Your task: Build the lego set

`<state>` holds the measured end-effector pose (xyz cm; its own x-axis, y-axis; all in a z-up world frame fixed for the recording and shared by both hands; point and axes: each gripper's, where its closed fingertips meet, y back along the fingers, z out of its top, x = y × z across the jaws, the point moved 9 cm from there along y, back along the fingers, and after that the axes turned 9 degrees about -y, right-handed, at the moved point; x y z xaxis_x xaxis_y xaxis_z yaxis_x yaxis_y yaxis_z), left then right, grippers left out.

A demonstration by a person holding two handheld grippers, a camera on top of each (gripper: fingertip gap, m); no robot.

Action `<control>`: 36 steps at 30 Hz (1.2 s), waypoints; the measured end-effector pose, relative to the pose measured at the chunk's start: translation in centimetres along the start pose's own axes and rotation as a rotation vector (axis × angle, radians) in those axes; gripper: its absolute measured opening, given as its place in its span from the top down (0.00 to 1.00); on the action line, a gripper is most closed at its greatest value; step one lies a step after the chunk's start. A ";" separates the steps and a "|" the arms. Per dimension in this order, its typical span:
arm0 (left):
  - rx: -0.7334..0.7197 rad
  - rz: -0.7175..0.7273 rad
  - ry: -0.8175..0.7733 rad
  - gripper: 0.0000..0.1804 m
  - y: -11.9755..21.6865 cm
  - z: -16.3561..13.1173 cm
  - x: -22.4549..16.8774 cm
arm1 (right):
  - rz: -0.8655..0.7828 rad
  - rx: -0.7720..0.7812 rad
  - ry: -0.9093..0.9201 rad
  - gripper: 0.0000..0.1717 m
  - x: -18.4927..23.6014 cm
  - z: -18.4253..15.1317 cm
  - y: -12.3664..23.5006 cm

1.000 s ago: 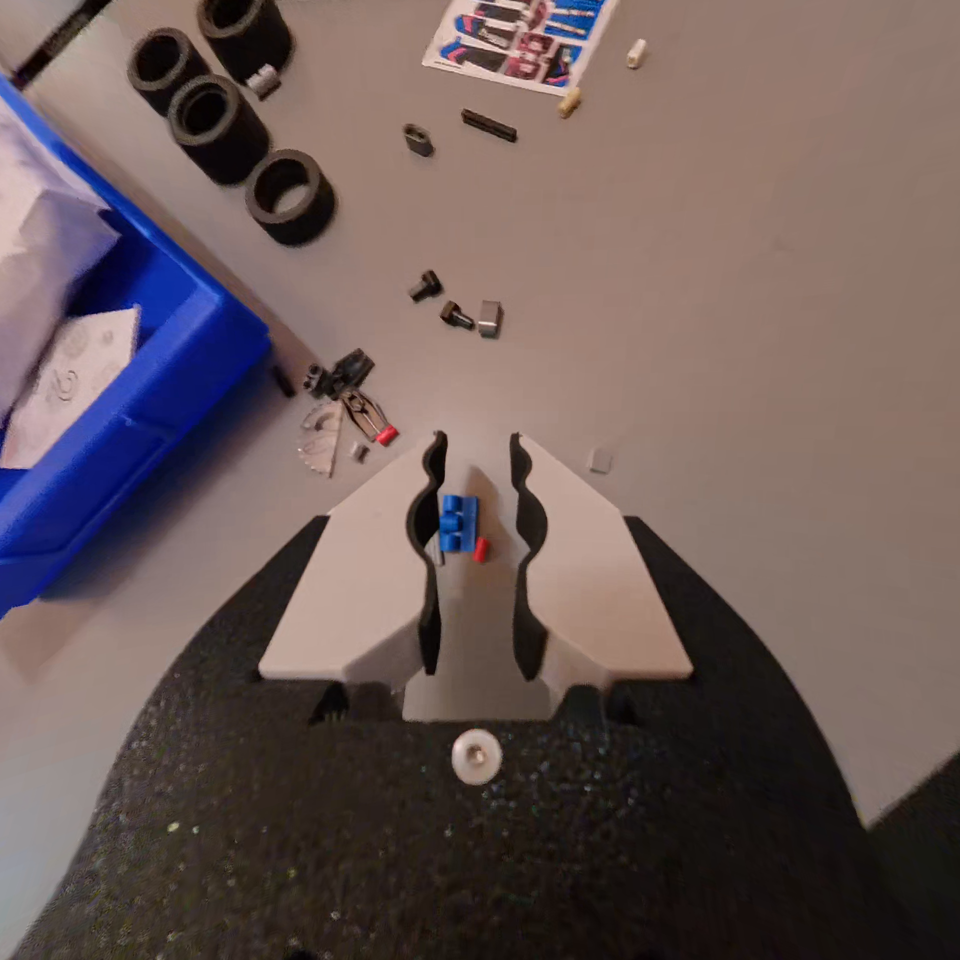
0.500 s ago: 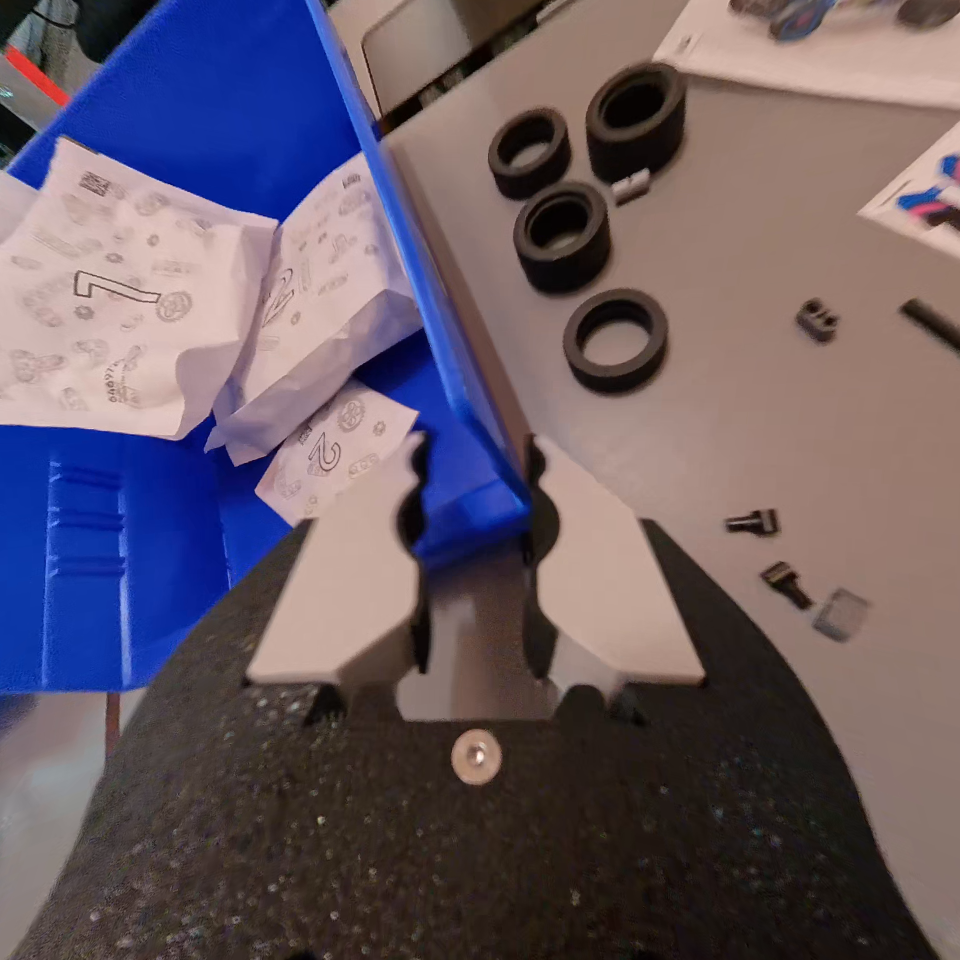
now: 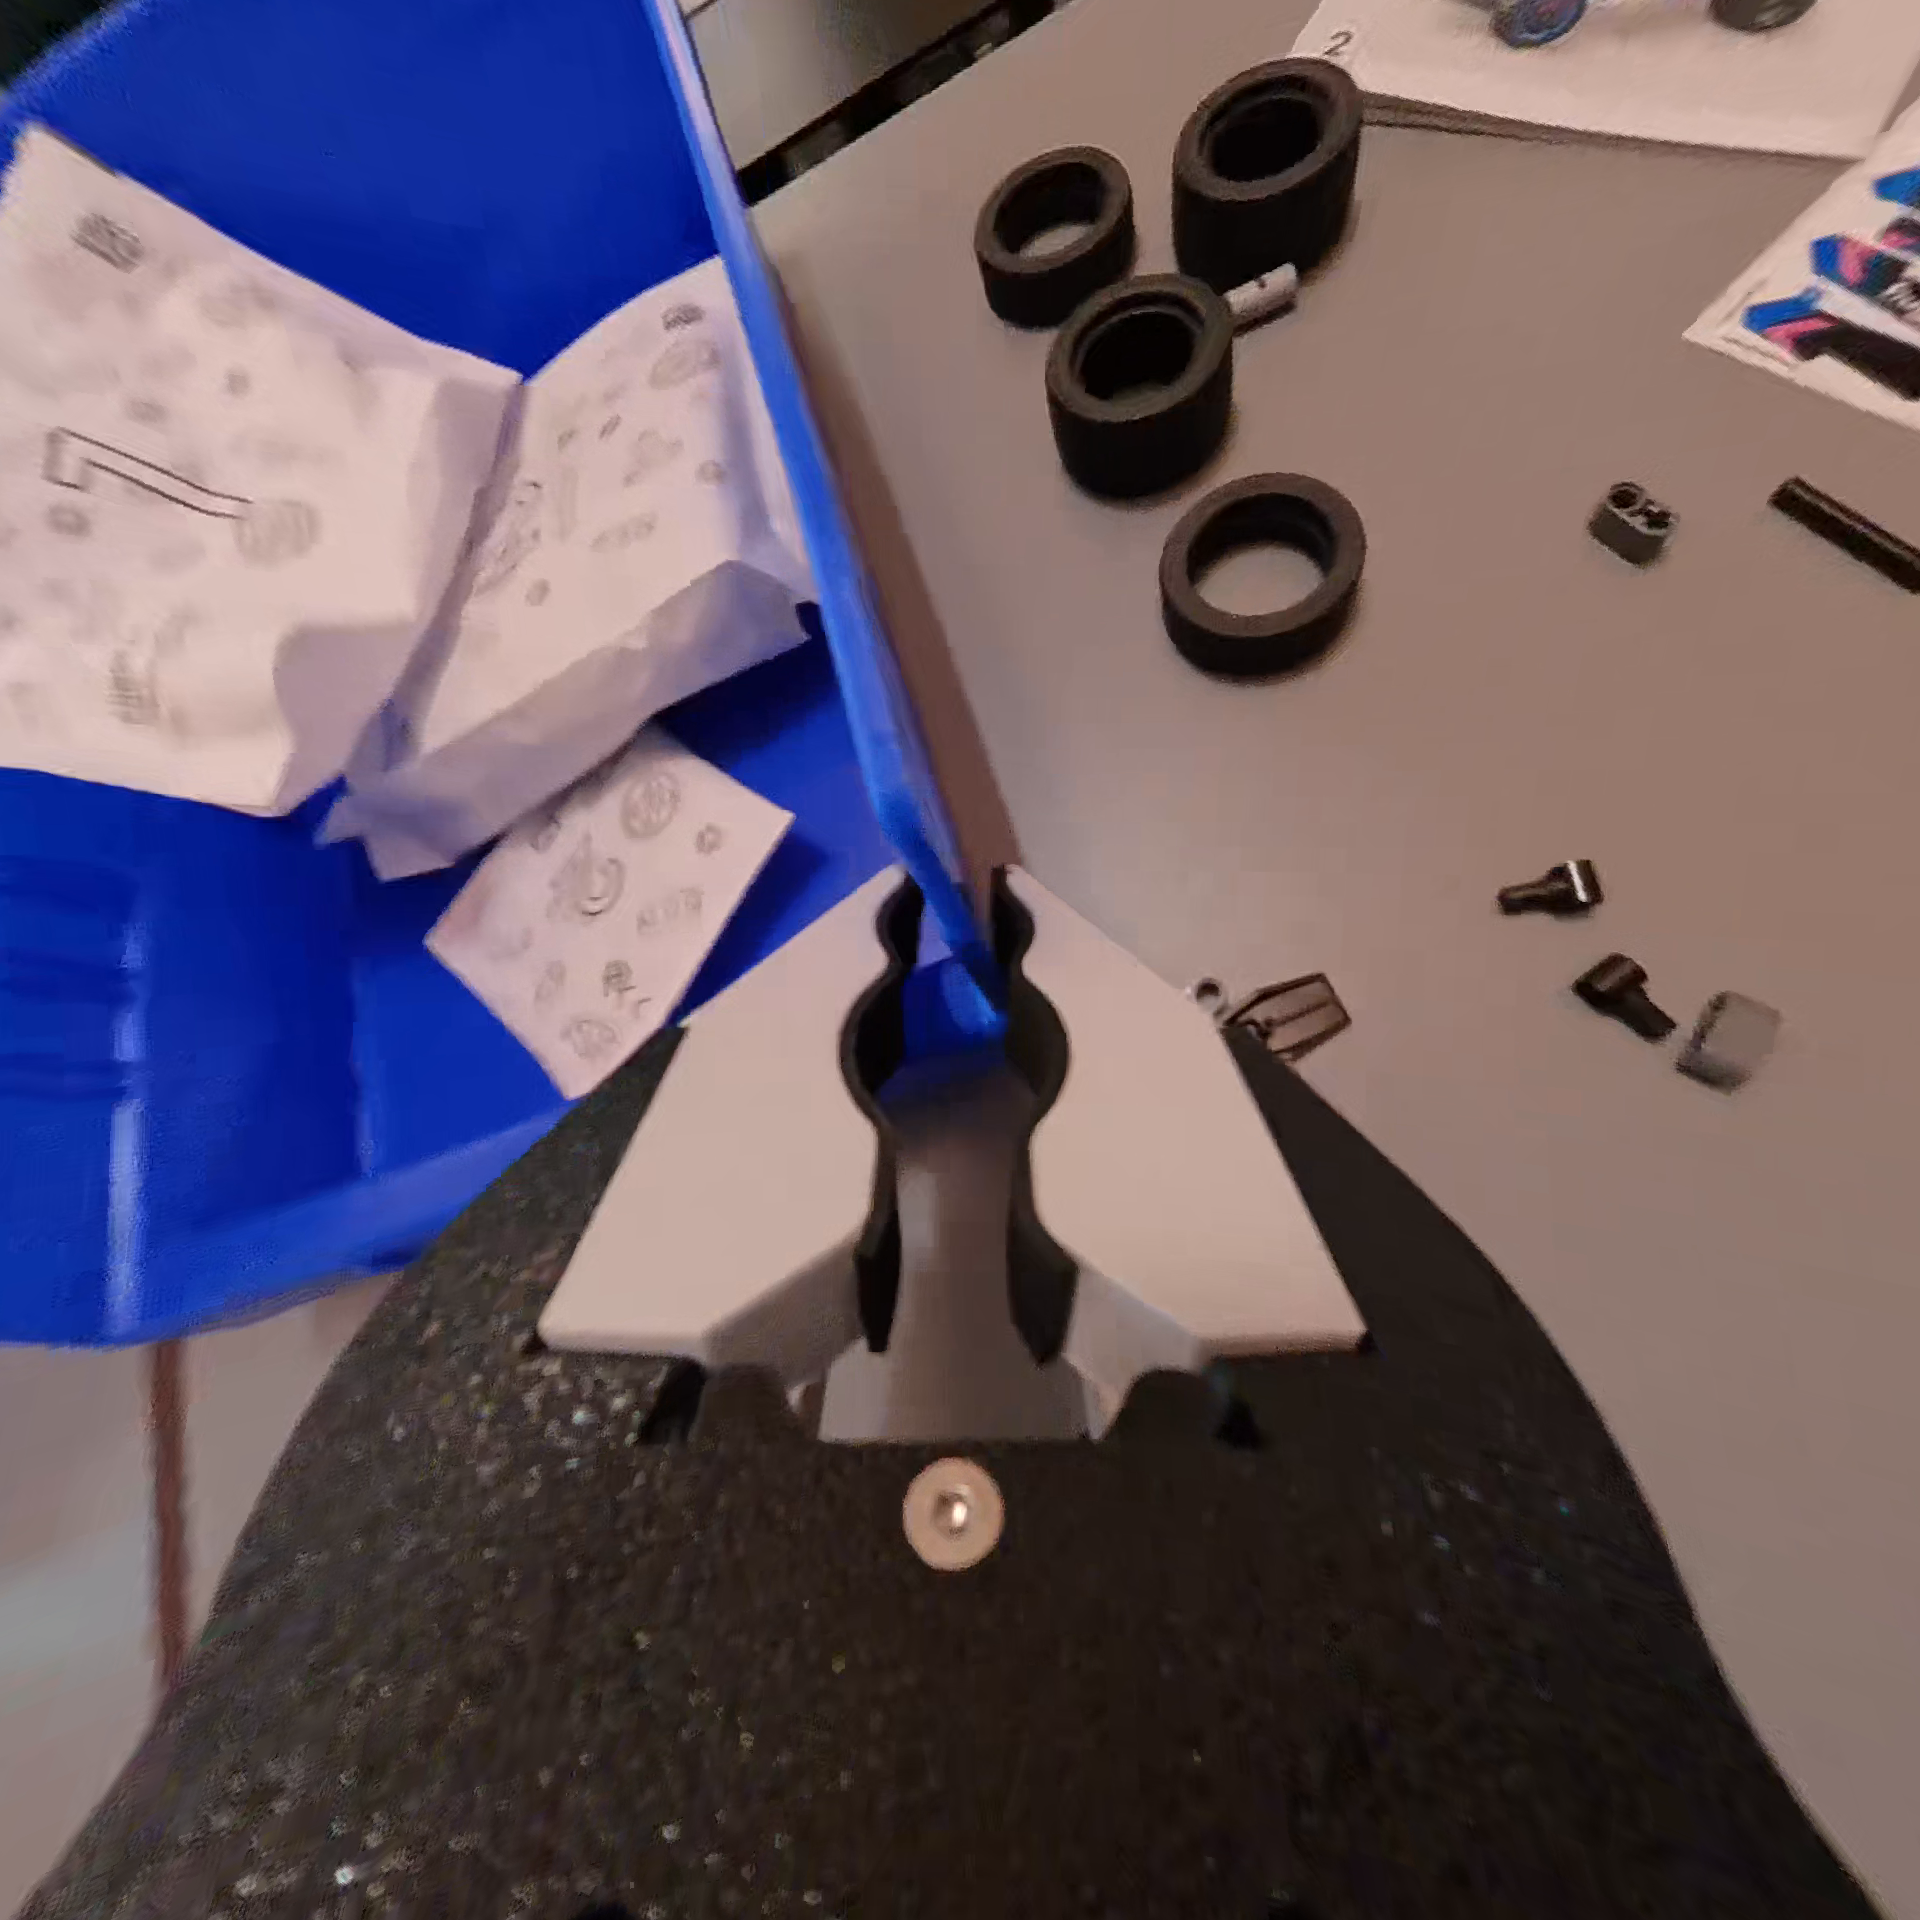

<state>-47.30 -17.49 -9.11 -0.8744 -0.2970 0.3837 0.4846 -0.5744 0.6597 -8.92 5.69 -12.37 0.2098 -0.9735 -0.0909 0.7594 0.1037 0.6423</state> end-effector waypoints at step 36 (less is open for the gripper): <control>0.001 -0.647 -0.086 0.97 -6.0 13.8 -7.8 | 0.013 -0.011 0.044 0.99 0.1 0.1 0.0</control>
<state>-43.01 -1.21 -7.17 -0.9845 0.1705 -0.0408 -0.1388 -0.6160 0.7754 -8.94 5.56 -12.35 0.2462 -0.9622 -0.1165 0.7631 0.1184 0.6354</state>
